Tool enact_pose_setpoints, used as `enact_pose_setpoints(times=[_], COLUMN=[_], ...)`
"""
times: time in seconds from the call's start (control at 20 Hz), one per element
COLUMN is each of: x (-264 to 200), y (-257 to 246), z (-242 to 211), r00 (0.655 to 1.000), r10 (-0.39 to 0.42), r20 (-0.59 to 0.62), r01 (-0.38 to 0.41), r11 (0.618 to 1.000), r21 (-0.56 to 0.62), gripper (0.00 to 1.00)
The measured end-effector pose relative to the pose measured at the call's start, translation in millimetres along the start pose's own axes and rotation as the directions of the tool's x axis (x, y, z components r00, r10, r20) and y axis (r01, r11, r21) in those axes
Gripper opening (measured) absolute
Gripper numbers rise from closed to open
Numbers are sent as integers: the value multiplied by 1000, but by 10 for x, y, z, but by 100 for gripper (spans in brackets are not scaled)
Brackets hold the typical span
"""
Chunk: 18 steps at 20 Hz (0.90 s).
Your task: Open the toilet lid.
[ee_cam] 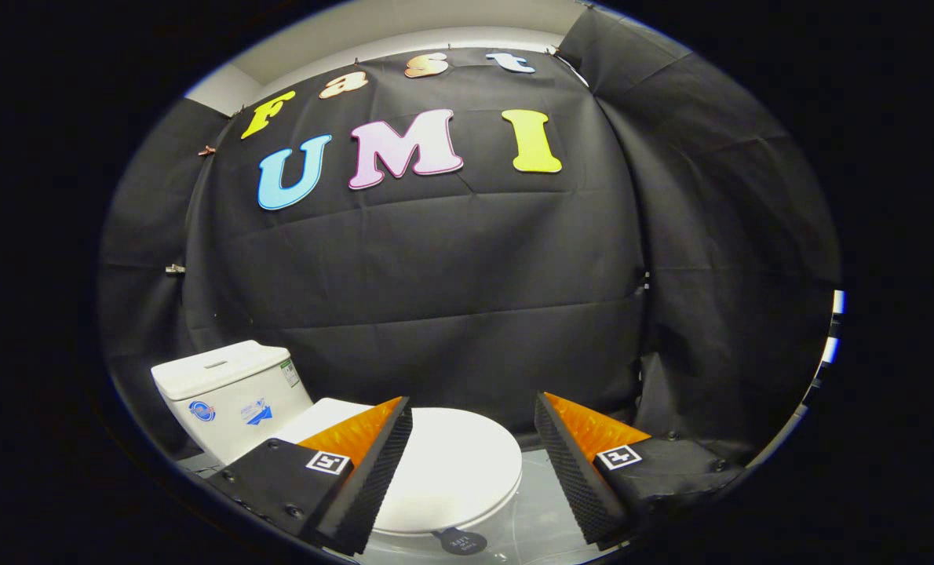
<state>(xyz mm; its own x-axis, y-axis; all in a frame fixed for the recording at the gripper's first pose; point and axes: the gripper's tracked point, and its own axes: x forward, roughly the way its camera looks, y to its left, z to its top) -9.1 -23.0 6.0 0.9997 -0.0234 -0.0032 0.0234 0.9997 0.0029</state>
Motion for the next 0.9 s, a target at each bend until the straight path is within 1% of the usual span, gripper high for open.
enact_pose_setpoints(times=[0.35,0.5,0.6,0.65,0.75,0.9], x=[-72,-6,-25,-33,-85,-216], y=[-176,-221,-229,-245,-295,-348], z=[-125,-179,-111,-163,-345,-713], r00=[999,996,997,997,994,984], r10=[6,7,11,3,-7,-11], r20=[-49,-88,-76,-79,-107,-177], r01=[-6,-11,-14,-5,8,27], r11=[1000,999,999,1000,1000,996], r21=[-4,-48,-31,-24,7,90], gripper=[98,98,99,98,98,98])
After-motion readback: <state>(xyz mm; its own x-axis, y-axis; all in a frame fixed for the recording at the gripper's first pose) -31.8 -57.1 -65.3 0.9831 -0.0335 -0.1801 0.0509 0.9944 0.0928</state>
